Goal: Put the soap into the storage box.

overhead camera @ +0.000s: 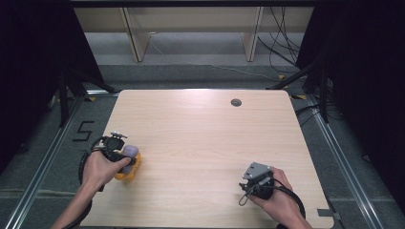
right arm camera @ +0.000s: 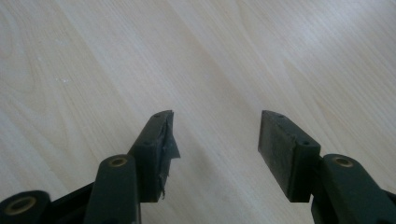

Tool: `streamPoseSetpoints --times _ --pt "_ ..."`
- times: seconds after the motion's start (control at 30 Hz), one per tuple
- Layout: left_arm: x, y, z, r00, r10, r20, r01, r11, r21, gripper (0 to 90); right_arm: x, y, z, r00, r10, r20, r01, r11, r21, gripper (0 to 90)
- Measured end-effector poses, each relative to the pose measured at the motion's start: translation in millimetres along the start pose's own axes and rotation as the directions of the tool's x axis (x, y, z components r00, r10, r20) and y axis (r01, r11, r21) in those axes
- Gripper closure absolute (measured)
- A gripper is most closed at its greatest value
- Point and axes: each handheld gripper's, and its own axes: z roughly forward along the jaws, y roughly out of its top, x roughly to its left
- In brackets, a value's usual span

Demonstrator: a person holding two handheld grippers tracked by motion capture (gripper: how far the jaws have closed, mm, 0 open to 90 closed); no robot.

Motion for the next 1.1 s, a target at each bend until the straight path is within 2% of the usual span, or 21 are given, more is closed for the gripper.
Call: streamPoseSetpoints --times 0.07,0.37,0.4,0.43,0.5,0.53,0.6,0.63,0.9,0.97,1.0,1.1 --pt "0.6 0.5 1.6 1.0000 0.003 0.000 -0.003 0.9999 0.013 49.6 0.0 -0.2 -0.1 1.0000 0.005 -0.002 -0.005 1.000 -0.001 45.8" --pt "-0.7 0.9 6.3 1.0000 -0.003 -0.003 0.003 0.9998 0.020 49.5 0.1 -0.4 -0.1 1.0000 0.004 -0.008 -0.004 1.000 0.001 45.7" --pt "-1.0 0.7 7.2 1.0000 -0.009 -0.003 0.009 0.9998 0.016 49.5 0.1 -0.4 -0.1 1.0000 0.003 -0.005 -0.003 1.000 0.001 45.7" --pt "-3.8 -0.4 9.0 0.9988 -0.049 0.000 0.049 0.9988 0.003 49.5 0.1 -0.4 -0.1 1.0000 0.003 -0.006 -0.003 1.000 0.002 45.7" --pt "-3.6 -0.3 9.3 0.9990 -0.045 -0.001 0.045 0.9990 0.004 49.5 0.1 -0.4 0.0 1.0000 0.002 -0.007 -0.002 1.000 0.002 45.7" --pt "-0.8 1.4 8.0 1.0000 0.000 -0.006 0.000 0.9996 0.027 49.5 0.3 -0.4 0.1 1.0000 0.004 -0.007 -0.004 1.000 0.002 45.7" --pt "-1.0 1.5 9.0 1.0000 0.001 -0.007 0.000 0.9997 0.025 49.5 0.5 -0.4 0.6 1.0000 0.006 -0.007 -0.006 1.000 0.002 45.7" --pt "-3.5 -0.2 11.9 0.9991 -0.042 0.002 0.042 0.9991 0.003 49.5 0.5 -0.4 0.7 1.0000 0.005 -0.007 -0.005 1.000 0.002 45.7" --pt "-1.8 0.1 14.5 0.9992 -0.040 -0.002 0.040 0.9991 0.013 49.3 0.5 -0.4 0.7 1.0000 0.004 -0.006 -0.004 1.000 0.002 45.6" --pt "-2.5 -0.1 14.5 0.9993 -0.034 -0.011 0.035 0.9991 0.024 49.3 0.4 -0.4 0.6 1.0000 0.001 -0.007 -0.001 1.000 0.003 45.6" --pt "-1.8 0.0 14.8 0.9996 -0.023 -0.014 0.024 0.9994 0.026 49.2 1.7 -0.5 0.5 0.9999 0.015 -0.008 -0.015 1.000 0.006 45.6" --pt "-2.4 -0.9 17.0 0.9993 -0.036 -0.009 0.037 0.9990 0.027 49.2 0.6 -0.4 0.5 1.0000 0.003 -0.009 -0.003 1.000 0.007 45.6"
